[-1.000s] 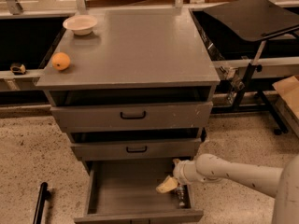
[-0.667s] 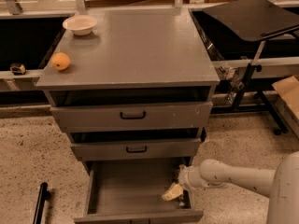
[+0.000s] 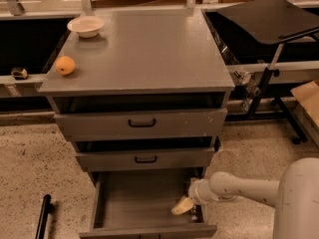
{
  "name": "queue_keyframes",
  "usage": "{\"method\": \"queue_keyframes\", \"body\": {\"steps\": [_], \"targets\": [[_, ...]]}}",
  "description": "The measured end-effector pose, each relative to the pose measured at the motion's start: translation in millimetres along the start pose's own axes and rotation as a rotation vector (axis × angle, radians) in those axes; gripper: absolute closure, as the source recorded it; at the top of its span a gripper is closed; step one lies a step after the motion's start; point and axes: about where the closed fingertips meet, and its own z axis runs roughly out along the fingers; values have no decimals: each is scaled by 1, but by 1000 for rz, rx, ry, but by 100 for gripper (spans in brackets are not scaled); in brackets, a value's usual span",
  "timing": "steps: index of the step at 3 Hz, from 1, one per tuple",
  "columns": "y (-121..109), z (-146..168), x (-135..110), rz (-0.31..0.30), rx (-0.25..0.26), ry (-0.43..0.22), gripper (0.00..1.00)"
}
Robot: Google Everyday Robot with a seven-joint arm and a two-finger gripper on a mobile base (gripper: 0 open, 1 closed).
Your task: Pick water bottle from bottom drawer and place on counter
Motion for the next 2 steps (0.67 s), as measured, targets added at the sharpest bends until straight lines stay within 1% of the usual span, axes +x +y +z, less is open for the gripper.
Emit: {"method": "queue_keyframes", "body": {"steps": [1, 2], "targets": [[-15, 25, 21, 40, 30, 24, 0], [-22, 48, 32, 49, 13, 16, 0]]}}
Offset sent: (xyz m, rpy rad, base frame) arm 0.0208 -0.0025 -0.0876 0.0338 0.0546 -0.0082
